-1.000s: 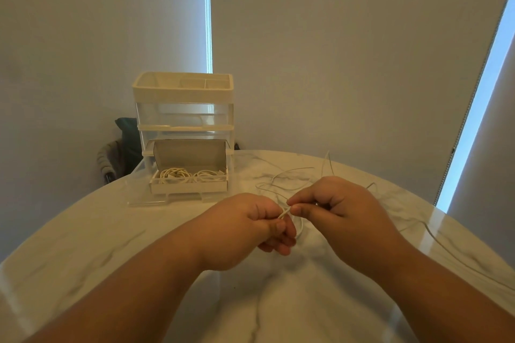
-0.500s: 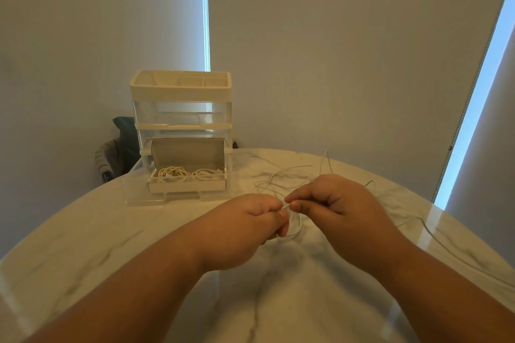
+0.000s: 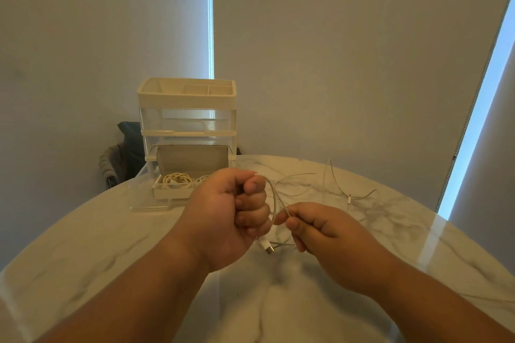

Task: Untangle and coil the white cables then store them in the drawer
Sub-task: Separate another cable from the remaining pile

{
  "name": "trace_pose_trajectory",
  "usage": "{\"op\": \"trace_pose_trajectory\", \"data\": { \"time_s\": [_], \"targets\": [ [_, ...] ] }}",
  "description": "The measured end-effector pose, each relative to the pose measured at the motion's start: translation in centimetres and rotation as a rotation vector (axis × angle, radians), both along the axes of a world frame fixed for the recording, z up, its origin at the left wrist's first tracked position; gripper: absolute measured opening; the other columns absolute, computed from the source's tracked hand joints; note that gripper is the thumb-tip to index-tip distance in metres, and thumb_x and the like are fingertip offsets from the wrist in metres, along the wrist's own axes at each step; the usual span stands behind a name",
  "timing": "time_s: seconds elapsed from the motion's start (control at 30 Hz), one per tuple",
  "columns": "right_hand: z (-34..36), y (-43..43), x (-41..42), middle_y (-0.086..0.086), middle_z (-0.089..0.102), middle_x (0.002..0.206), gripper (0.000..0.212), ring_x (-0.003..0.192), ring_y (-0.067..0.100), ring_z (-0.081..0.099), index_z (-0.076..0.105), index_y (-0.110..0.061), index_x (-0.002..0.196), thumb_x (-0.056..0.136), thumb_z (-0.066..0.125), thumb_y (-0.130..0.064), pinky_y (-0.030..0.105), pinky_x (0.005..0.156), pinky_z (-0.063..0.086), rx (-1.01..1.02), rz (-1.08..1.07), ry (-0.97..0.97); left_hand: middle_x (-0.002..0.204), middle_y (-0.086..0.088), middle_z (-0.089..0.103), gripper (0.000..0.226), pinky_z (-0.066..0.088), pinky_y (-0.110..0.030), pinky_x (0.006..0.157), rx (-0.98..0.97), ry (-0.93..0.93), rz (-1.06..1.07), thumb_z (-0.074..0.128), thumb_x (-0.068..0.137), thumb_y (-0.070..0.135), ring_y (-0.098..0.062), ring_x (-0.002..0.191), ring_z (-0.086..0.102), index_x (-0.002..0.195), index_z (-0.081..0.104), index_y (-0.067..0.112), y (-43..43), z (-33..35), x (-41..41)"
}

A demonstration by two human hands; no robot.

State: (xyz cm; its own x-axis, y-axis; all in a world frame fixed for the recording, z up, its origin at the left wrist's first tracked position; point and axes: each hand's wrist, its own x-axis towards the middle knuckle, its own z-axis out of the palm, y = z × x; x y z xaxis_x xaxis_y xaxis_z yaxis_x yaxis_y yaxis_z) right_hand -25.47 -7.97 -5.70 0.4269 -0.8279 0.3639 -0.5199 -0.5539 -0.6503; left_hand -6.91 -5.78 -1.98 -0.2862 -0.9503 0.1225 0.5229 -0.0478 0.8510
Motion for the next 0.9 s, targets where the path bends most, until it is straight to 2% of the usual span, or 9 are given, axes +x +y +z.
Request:
{"op": "trace_pose_trajectory", "data": {
  "time_s": [0.1,0.23,0.37,0.47,0.57,0.67,0.73,0.8,0.9],
  "targets": [
    [-0.2,0.4,0.7,-0.018,0.059,0.066,0.022,0.066,0.0,0.054,0.067,-0.042,0.103,0.103,0.049,-0.03,0.016,0.065,0.043,0.001,0.025,0.035,0.057,0.005,0.011,0.025,0.013,-0.027,0.048,0.019,0.118,0.074,0.043,0.079,0.019,-0.013,0.049,0.006,0.053,0.041,0.019,0.0,0.2,0.2],
    [0.1,1.0,1.2,-0.041,0.058,0.073,0.021,0.075,-0.012,0.057,0.067,-0.041,0.103,0.102,0.051,-0.026,0.007,0.069,0.039,0.005,0.028,0.051,0.057,0.006,0.011,0.021,0.016,-0.026,0.046,0.043,0.224,0.129,0.045,0.078,0.018,-0.011,0.048,0.008,0.058,0.042,0.02,-0.7,0.2,0.6],
    [-0.2,1.3,1.8,-0.046,0.055,0.074,0.023,0.08,-0.019,0.054,0.07,-0.035,0.114,0.103,0.051,-0.028,0.003,0.072,0.036,0.065,0.048,0.15,0.055,0.007,0.02,0.022,0.021,-0.025,0.048,0.066,0.347,0.173,0.042,0.083,0.013,-0.009,0.045,0.017,0.062,0.044,0.018,-1.5,0.2,1.4],
    [-0.6,1.4,2.1,-0.042,0.062,0.096,0.024,0.1,-0.02,0.054,0.069,-0.04,0.116,0.102,0.052,-0.035,0.001,0.081,0.036,0.081,0.04,0.147,0.057,0.007,0.025,0.023,0.026,-0.025,0.051,0.088,0.378,0.175,0.042,0.09,0.012,-0.009,0.045,0.023,0.068,0.049,0.016,-1.8,0.4,1.9],
    [-0.6,1.7,2.2,-0.037,0.062,0.11,0.026,0.107,-0.023,0.051,0.066,-0.045,0.122,0.101,0.052,-0.039,-0.002,0.087,0.035,0.141,0.081,0.217,0.06,0.006,0.039,0.026,0.031,-0.024,0.059,0.077,0.352,0.202,0.037,0.101,0.015,-0.007,0.048,0.036,0.089,0.06,0.009,-1.8,0.3,1.7],
    [-0.5,1.9,2.2,-0.038,0.061,0.118,0.028,0.11,-0.025,0.048,0.063,-0.048,0.125,0.101,0.054,-0.038,-0.002,0.09,0.033,0.163,0.101,0.228,0.072,0.0,0.063,0.026,0.05,-0.024,0.069,0.053,0.313,0.258,0.04,0.103,0.015,-0.008,0.06,0.062,0.111,0.063,0.004,-1.7,0.3,1.6],
    [-0.4,2.0,2.2,-0.036,0.062,0.121,0.03,0.111,-0.023,0.05,0.061,-0.05,0.126,0.1,0.055,-0.037,0.001,0.093,0.034,0.17,0.106,0.229,0.085,-0.006,0.074,0.027,0.057,-0.025,0.076,0.038,0.287,0.279,0.039,0.104,0.015,-0.013,0.076,0.072,0.114,0.062,0.003,-1.7,0.2,1.4],
    [-0.3,2.0,2.2,-0.034,0.063,0.121,0.031,0.11,-0.021,0.052,0.061,-0.05,0.127,0.1,0.056,-0.037,0.002,0.093,0.035,0.158,0.11,0.238,0.096,-0.009,0.076,0.027,0.059,-0.027,0.08,0.021,0.237,0.297,0.039,0.104,0.015,-0.017,0.088,0.074,0.114,0.061,0.003,-1.7,0.0,1.2],
    [-0.1,2.0,2.0,-0.035,0.062,0.122,0.031,0.11,-0.022,0.051,0.061,-0.049,0.128,0.1,0.055,-0.037,-0.001,0.091,0.035,0.116,0.099,0.246,0.105,-0.011,0.075,0.025,0.059,-0.029,0.082,-0.001,0.161,0.336,0.041,0.103,0.013,-0.018,0.096,0.073,0.114,0.062,0.005,-1.8,-0.2,0.8]
  ]
}}
